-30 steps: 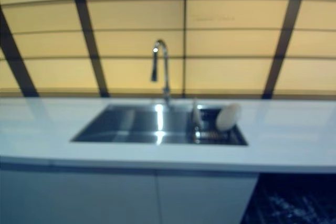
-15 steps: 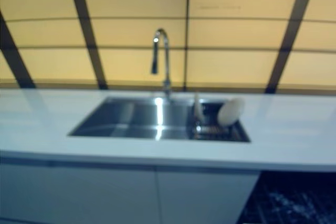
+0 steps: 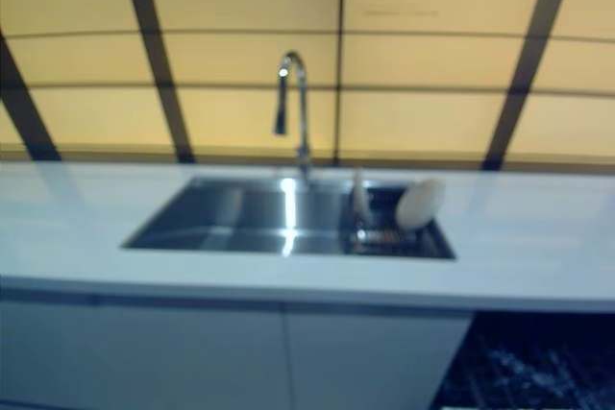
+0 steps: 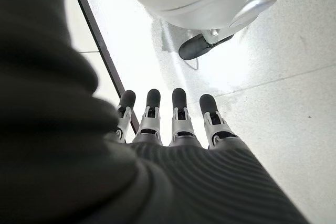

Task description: Take plates into dishwasher

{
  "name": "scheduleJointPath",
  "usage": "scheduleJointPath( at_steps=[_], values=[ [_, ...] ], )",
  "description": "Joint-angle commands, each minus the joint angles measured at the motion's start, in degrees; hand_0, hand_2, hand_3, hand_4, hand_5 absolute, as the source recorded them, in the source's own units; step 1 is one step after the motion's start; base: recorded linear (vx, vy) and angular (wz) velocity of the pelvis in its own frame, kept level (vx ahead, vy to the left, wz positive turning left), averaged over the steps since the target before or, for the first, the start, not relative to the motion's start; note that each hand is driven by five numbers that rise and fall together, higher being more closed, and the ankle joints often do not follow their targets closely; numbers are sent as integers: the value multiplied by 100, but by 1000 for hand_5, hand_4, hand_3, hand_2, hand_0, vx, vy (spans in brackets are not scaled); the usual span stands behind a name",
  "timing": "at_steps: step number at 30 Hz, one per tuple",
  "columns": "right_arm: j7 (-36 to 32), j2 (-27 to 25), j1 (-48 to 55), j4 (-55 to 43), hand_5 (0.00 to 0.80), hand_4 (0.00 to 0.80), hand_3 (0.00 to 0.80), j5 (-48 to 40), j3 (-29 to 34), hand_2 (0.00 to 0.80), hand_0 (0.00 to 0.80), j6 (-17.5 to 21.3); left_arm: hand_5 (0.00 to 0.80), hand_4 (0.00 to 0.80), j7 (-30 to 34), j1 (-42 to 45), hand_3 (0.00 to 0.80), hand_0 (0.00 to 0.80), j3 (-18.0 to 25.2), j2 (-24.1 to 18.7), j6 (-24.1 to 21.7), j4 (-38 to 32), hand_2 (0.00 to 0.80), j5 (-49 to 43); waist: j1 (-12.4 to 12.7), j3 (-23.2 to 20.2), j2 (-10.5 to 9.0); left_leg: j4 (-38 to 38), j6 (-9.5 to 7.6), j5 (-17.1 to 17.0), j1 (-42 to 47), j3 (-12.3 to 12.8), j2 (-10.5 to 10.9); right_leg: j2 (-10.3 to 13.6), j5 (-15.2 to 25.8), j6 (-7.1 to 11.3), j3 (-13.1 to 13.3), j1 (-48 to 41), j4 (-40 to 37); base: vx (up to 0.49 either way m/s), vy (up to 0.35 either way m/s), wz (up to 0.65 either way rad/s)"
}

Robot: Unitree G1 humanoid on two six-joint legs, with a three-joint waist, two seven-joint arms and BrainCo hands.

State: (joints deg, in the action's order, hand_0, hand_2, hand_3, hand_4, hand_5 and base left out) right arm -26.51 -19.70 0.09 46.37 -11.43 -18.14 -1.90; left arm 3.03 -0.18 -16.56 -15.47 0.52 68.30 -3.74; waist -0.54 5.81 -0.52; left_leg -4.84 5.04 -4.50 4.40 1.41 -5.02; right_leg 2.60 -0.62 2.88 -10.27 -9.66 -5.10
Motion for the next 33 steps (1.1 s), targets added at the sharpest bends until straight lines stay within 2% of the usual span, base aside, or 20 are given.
scheduleJointPath(
  at_steps=[1,2,4,9,11,14,18,21,23,24,25,26,27,31,33],
  values=[
    [-1697,-232,-363,-1677,0,0,0,-1742,-181,0,0,125,0,0,103,-344,0,0,96,-392,-150,76,0,-146,111,240,-391,-16,-523,458,140,318,486,-63,125,136,-6,365,223,-45,-41,1],
    [-1995,-386,-346,-2296,0,0,0,-2206,-205,0,0,217,0,0,112,-349,0,0,82,-443,-155,69,0,-114,95,240,-412,-16,-512,460,121,343,474,-59,125,153,-13,391,230,-36,-36,1],
    [-2254,-521,-377,-2917,0,0,0,-2924,-129,0,0,440,0,0,103,-342,0,0,69,-485,-167,87,0,-80,77,234,-432,-16,-494,476,118,379,455,-54,123,173,-26,395,226,-10,-17,1],
    [-1762,-257,-828,-3899,0,0,0,-4328,708,0,0,639,0,0,34,-230,0,0,101,-425,-235,158,0,-106,48,162,-421,-16,-484,560,168,448,391,-59,72,188,7,369,205,14,-12,0],
    [-1517,-43,-939,-4084,0,0,0,-4633,1023,0,0,786,0,0,23,-204,0,0,121,-387,-271,182,0,-143,41,152,-398,-16,-490,576,179,472,363,-69,42,181,32,376,217,29,-41,-2],
    [-1018,215,-1127,-4261,0,0,0,-4964,1461,0,0,810,0,0,-4,-218,0,0,121,-344,-304,225,0,-180,26,186,-369,-11,-510,581,215,499,315,-90,-19,141,62,401,295,16,-70,-1],
    [-461,165,-1376,-4504,0,0,0,-4914,1736,0,0,1038,0,0,-32,-269,0,0,86,-331,-323,272,0,-131,-5,231,-373,166,-515,624,221,532,260,-126,-93,63,105,419,422,13,-102,-1],
    [59,-60,-1711,-4553,0,0,0,-4892,1943,0,0,1255,0,0,-34,-285,0,0,73,-334,-373,336,0,-98,-15,281,-421,674,-482,769,128,534,206,-142,-164,-40,131,417,586,51,-144,-1],
    [589,-231,-1954,-4478,0,0,0,-4788,2121,0,0,1467,0,0,-24,-283,0,0,94,-334,-391,344,0,-79,5,355,-468,1188,-437,875,-26,510,172,-132,-193,-112,147,403,734,65,-164,1],
    [1069,-356,-2154,-4406,0,0,0,-4689,2234,0,0,1614,0,0,-11,-279,0,0,96,-330,-390,331,0,-42,29,426,-516,1651,-436,998,-207,483,180,-109,-211,-164,181,388,841,50,-139,2],
    [1267,-383,-2196,-4388,0,0,0,-4593,2259,0,0,1727,0,0,-4,-280,0,0,93,-329,-385,326,0,-31,36,442,-523,1732,-437,1027,-254,477,181,-106,-213,-175,189,384,861,47,-123,3],
    [1774,-530,-2358,-4233,0,0,0,-4300,2376,0,0,1909,0,0,12,-268,0,0,82,-317,-419,355,0,89,62,493,-552,2086,-453,1075,-414,455,179,-93,-225,-224,229,365,931,52,-97,8],
    [2661,-697,-2530,-4088,0,0,0,-3688,2475,0,0,2112,0,0,-8,-257,0,0,84,-289,-506,417,0,281,67,529,-550,2454,-465,1076,-581,446,169,-113,-253,-280,298,353,977,64,-95,6],
    [4655,-1311,-2760,-3770,0,0,0,-2227,2749,0,0,2037,0,0,-70,-248,0,0,41,-227,-585,429,0,258,38,534,-501,2854,-484,926,-837,435,173,-205,-327,-375,448,309,1040,70,-35,2],
    [5167,-1658,-2819,-3743,0,0,0,-2030,2806,0,0,2044,0,0,-76,-276,0,0,-26,-239,-548,437,0,299,21,522,-475,2641,-516,933,-828,423,262,-245,-374,-371,492,302,1080,99,8,-1]
  ],
)
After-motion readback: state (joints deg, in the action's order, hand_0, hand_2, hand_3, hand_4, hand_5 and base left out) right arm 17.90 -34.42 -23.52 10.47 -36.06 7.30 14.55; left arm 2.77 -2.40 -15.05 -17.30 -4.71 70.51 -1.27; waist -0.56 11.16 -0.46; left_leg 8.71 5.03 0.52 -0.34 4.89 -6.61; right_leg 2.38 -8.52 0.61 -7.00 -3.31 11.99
